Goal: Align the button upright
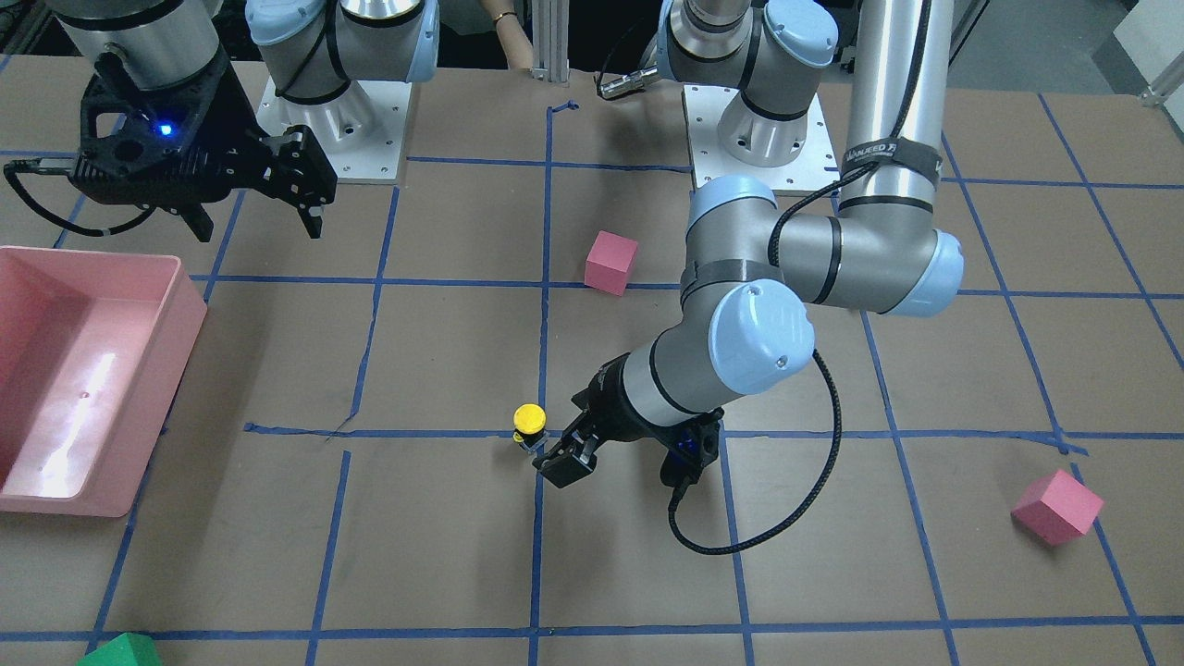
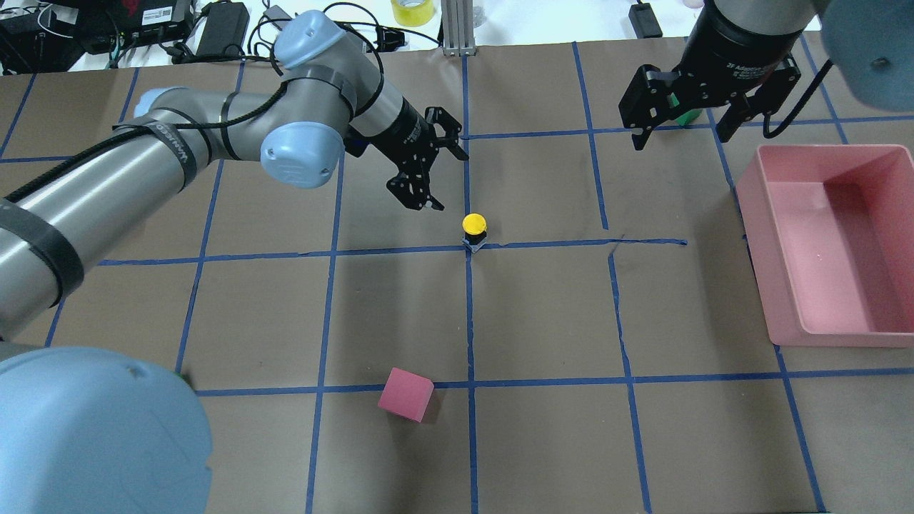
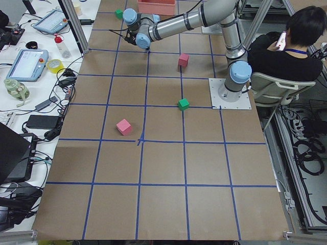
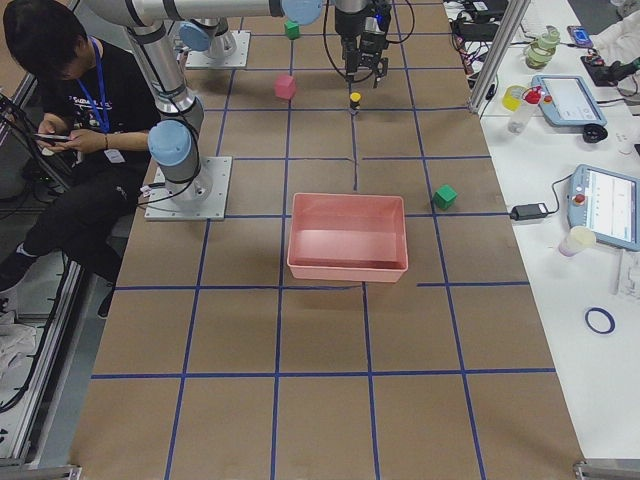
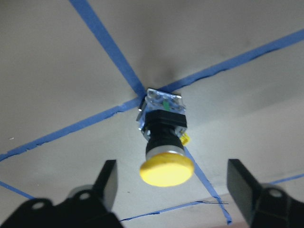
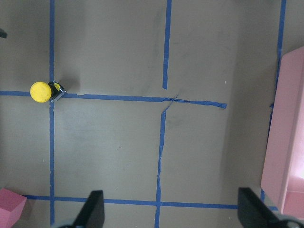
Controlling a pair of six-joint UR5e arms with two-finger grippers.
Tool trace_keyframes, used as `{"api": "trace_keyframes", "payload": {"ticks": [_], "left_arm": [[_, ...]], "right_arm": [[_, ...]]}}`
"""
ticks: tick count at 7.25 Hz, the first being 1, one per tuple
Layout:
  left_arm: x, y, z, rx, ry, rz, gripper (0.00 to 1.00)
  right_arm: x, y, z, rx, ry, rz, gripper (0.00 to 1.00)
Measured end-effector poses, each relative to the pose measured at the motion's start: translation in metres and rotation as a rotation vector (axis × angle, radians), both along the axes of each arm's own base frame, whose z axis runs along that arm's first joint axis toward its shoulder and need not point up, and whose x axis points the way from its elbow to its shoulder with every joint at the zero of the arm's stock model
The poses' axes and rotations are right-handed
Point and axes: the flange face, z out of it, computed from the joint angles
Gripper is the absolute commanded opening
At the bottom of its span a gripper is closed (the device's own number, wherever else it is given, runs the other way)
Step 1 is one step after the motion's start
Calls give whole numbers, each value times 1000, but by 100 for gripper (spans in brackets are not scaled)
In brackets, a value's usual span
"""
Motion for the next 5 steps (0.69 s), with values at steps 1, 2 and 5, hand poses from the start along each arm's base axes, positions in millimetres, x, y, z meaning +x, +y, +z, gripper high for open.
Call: {"api": "trace_keyframes", "payload": {"ticks": [1, 2, 5], "left_arm": [[9, 3, 36, -82, -58, -78, 100], [21, 12, 68, -152, -130, -202, 100], [65, 49, 145, -317, -381, -744, 100]], "right_arm": [[0, 0, 0, 0, 0, -1, 100], [0, 0, 1, -2, 0, -3, 100], [1, 1, 1, -3, -2, -6, 100]]}}
